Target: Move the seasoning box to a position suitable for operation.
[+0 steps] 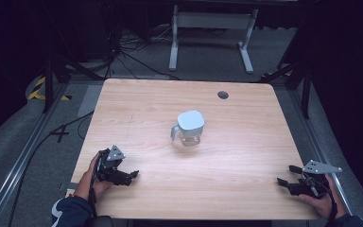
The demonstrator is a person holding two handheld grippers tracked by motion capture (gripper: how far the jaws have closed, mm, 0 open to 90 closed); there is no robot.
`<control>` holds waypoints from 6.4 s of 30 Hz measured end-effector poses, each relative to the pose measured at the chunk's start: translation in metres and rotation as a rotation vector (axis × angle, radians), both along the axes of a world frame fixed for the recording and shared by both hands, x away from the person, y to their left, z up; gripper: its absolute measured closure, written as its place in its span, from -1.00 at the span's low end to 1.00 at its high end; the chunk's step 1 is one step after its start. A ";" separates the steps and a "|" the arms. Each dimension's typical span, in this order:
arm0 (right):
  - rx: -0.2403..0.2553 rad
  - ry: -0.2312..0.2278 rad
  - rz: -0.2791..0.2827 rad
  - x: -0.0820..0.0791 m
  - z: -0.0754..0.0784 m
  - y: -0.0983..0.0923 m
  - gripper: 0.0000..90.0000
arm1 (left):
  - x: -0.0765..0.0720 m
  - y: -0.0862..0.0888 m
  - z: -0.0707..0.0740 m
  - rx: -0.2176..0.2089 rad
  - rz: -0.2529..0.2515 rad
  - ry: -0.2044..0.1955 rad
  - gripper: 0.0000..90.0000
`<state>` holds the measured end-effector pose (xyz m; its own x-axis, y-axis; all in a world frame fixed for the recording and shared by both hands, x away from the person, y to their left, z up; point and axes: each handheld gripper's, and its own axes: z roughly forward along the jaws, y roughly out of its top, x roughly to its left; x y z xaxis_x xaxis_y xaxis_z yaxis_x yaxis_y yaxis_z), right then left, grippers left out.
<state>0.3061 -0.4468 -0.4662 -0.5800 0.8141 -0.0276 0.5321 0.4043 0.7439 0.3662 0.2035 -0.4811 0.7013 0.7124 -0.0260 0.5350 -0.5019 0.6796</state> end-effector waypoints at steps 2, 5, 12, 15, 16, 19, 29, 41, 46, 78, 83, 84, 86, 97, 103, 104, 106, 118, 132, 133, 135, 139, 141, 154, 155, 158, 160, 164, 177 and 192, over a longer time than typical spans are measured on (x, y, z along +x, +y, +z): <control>-0.005 -0.003 0.001 0.000 0.000 0.000 -0.51 | 0.000 0.000 0.000 0.002 -0.002 -0.001 -1.00; -0.011 -0.004 0.008 0.000 0.001 0.001 -0.47 | 0.000 -0.001 -0.001 -0.003 0.005 -0.006 -1.00; -0.055 -0.013 -0.004 0.005 0.006 0.005 -0.20 | -0.002 -0.006 0.001 0.016 -0.023 -0.006 -0.99; -0.043 -0.007 -0.006 0.005 0.006 0.006 -0.10 | -0.001 -0.011 0.003 0.022 -0.024 0.008 -0.99; -0.021 -0.013 -0.001 0.005 0.008 0.005 -0.02 | 0.002 -0.015 0.006 0.036 -0.026 0.021 -0.90; 0.002 -0.026 -0.004 0.007 0.010 0.005 -0.03 | 0.007 -0.020 0.012 0.043 -0.045 0.023 -0.61; -0.007 -0.015 0.004 0.010 0.004 0.008 -0.13 | 0.035 -0.057 0.076 -0.163 -0.104 -0.200 0.27; 0.006 -0.012 -0.001 0.011 0.001 0.006 -0.22 | 0.066 -0.114 0.112 -0.242 -0.214 -0.322 0.99; 0.007 -0.013 0.000 0.011 0.001 0.007 -0.23 | 0.075 -0.128 0.107 -0.227 -0.205 -0.308 1.00; 0.003 -0.014 0.000 0.012 0.001 0.008 -0.26 | 0.080 -0.134 0.089 -0.254 -0.189 -0.308 1.00; 0.003 -0.014 0.000 0.012 0.001 0.008 -0.26 | 0.078 -0.132 0.088 -0.259 -0.183 -0.303 1.00; 0.003 -0.014 0.001 0.012 0.001 0.008 -0.26 | 0.078 -0.132 0.088 -0.254 -0.185 -0.305 1.00; 0.005 -0.013 0.001 0.012 0.001 0.008 -0.27 | 0.078 -0.132 0.088 -0.254 -0.190 -0.305 1.00; 0.115 -0.113 0.027 0.024 0.038 0.019 0.22 | 0.077 -0.131 0.088 -0.257 -0.185 -0.304 1.00; 0.091 -0.139 0.135 0.046 0.061 0.052 0.68 | 0.077 -0.131 0.087 -0.260 -0.184 -0.301 1.00; 0.056 -0.154 0.186 0.056 0.071 0.069 0.85 | 0.078 -0.131 0.087 -0.261 -0.185 -0.302 1.00; 0.033 -0.163 0.217 0.061 0.075 0.079 0.90 | 0.078 -0.131 0.087 -0.260 -0.186 -0.303 1.00; -0.034 -0.172 0.371 0.121 0.100 0.181 0.99 | 0.080 -0.130 0.085 -0.281 -0.192 -0.307 1.00; -0.134 -0.158 0.439 0.137 0.107 0.240 0.99 | 0.081 -0.129 0.083 -0.300 -0.194 -0.302 0.99; -0.142 -0.158 0.440 0.138 0.108 0.242 0.99 | 0.081 -0.130 0.083 -0.304 -0.193 -0.301 0.99; -0.150 -0.152 0.449 0.139 0.108 0.246 0.99 | 0.081 -0.130 0.083 -0.299 -0.196 -0.306 0.99; -0.169 -0.142 0.445 0.141 0.107 0.250 1.00 | 0.081 -0.130 0.082 -0.295 -0.198 -0.298 0.99; -0.163 -0.142 0.439 0.143 0.107 0.250 1.00 | 0.082 -0.131 0.081 -0.284 -0.194 -0.294 0.99; -0.107 -0.224 0.487 0.128 0.124 0.268 0.99 | 0.082 -0.135 0.077 -0.258 -0.195 -0.283 0.93; -0.108 -0.228 0.489 0.128 0.124 0.270 0.99 | 0.082 -0.134 0.077 -0.252 -0.199 -0.289 0.93; -0.110 -0.233 0.498 0.127 0.126 0.276 0.99 | 0.081 -0.130 0.077 -0.242 -0.187 -0.287 0.92; -0.116 -0.239 0.504 0.126 0.126 0.283 0.99 | 0.081 -0.126 0.077 -0.233 -0.180 -0.283 0.91; -0.125 -0.241 0.527 0.124 0.125 0.292 0.99 | 0.080 -0.111 0.077 -0.220 -0.158 -0.283 0.89; -0.100 -0.246 0.500 0.123 0.126 0.282 0.97 | 0.065 -0.097 0.076 -0.151 -0.171 -0.278 0.82; -0.087 -0.254 0.412 0.103 0.131 0.218 0.83 | 0.022 -0.069 0.065 -0.043 -0.167 -0.251 0.30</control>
